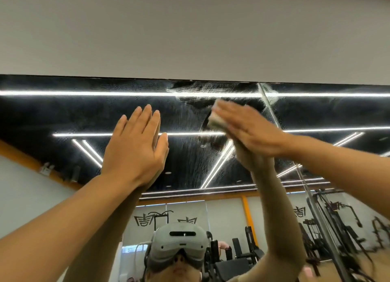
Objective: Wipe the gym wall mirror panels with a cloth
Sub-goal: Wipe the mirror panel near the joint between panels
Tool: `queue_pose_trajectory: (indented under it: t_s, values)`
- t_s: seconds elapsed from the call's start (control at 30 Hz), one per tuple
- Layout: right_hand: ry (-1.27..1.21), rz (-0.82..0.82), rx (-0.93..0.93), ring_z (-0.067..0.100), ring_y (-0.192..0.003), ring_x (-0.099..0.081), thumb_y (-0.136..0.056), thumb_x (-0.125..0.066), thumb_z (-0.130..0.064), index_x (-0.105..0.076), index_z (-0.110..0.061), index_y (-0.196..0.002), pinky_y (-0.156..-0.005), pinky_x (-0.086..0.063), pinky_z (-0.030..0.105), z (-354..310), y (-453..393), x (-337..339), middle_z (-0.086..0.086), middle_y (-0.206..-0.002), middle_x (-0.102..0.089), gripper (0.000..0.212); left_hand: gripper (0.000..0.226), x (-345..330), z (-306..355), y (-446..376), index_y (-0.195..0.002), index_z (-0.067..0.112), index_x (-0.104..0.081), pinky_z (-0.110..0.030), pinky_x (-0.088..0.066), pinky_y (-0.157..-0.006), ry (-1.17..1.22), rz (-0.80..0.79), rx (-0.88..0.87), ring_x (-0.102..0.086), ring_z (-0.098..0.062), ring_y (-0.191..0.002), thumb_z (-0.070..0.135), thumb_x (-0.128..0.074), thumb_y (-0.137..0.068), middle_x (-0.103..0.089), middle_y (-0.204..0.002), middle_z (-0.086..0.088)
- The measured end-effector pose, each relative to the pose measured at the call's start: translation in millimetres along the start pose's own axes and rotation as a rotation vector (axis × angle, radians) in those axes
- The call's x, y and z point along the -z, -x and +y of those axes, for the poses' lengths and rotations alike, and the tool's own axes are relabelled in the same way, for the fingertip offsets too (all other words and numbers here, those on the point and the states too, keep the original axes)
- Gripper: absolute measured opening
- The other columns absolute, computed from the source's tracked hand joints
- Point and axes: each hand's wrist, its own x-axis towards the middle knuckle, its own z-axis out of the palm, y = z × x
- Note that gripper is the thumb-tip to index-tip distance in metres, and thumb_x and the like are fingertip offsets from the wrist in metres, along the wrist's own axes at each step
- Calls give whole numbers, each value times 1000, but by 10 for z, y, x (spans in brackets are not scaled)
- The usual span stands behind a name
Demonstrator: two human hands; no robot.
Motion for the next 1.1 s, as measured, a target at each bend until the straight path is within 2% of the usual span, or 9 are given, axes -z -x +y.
queue_pose_trajectory:
  t_s: [0.17, 0.3, 0.43, 0.5, 0.63, 0.77, 0.87, 0.97, 1.1]
  values:
    - [109, 257, -386, 34, -125, -45, -106, -34, -17, -47, -10, -130, -103, -34, 44, 378, -384, 96, 12, -134, -47, 29, 79, 12, 12, 4, -158, 21, -11, -31, 8, -122, 0, -7, 6, 4, -10, -152, 58, -2, -88, -4, -166, 3]
    - [-3, 235, -229, 29, -125, -44, -106, -35, -17, -45, -9, -137, -106, -27, 29, -236, -444, -73, 13, -138, -46, 34, 81, 10, 13, 7, -158, 21, -11, -30, 8, -122, -9, -2, 1, 4, -11, -152, 58, 0, -86, -4, -166, 3]
    - [-82, -7, 120, 11, -151, -6, -102, -25, -31, -21, -30, -155, -121, 3, 31, -664, -249, -237, -5, -165, -14, 53, 79, 17, -14, 13, -157, 21, -12, -30, 7, -121, 1, 4, -1, 2, -10, -152, 57, -2, -87, -5, -165, 3]
    - [-44, -19, 127, 7, -151, -4, -103, -22, -35, -17, -33, -155, -121, 2, 30, -488, -213, -187, -9, -165, -11, 53, 76, 10, -22, 14, -157, 21, -12, -30, 7, -122, -6, 5, -7, 2, -10, -152, 55, -6, -89, -5, -166, 3]
    - [12, 270, -282, 29, -131, -46, -108, -32, -24, -43, -14, -145, -110, -28, 34, 47, -143, 3, 10, -147, -46, 40, 73, -8, -28, 6, -158, 21, -12, -31, 8, -122, -11, -2, -9, 2, -11, -152, 52, -10, -92, -5, -166, 3]
    - [-31, 382, -421, 31, -112, -52, -102, -38, -12, -52, -11, -116, -101, -39, 51, -5, -9, -109, 15, -122, -55, 20, 71, -1, -36, 12, -157, 19, -17, -31, 6, -121, 0, 22, -10, -2, -13, -153, 50, -15, -93, -10, -166, 1]
    - [-85, 262, -189, 22, -142, -34, -100, -30, -26, -40, -15, -149, -119, -23, 44, -491, 406, -338, 6, -154, -39, 52, 72, -8, -28, 12, -158, 19, -17, -31, 7, -121, 4, 11, -10, -2, -14, -153, 51, -15, -93, -10, -166, 0]
    - [-152, 78, -5, 5, -151, -5, -102, -25, -32, -21, -34, -153, -122, 1, 30, -833, 861, -443, -13, -163, -15, 52, 72, -10, -35, 13, -158, 19, -16, -31, 7, -121, -11, 4, -9, -2, -14, -153, 51, -14, -93, -10, -166, 0]
    - [-74, 60, 38, 4, -150, -11, -103, -26, -33, -23, -32, -153, -122, -1, 27, -644, 792, -303, -11, -163, -19, 50, 73, -3, -32, 13, -158, 18, -16, -32, 6, -122, -10, 2, -6, -2, -15, -153, 51, -13, -93, -10, -166, -1]
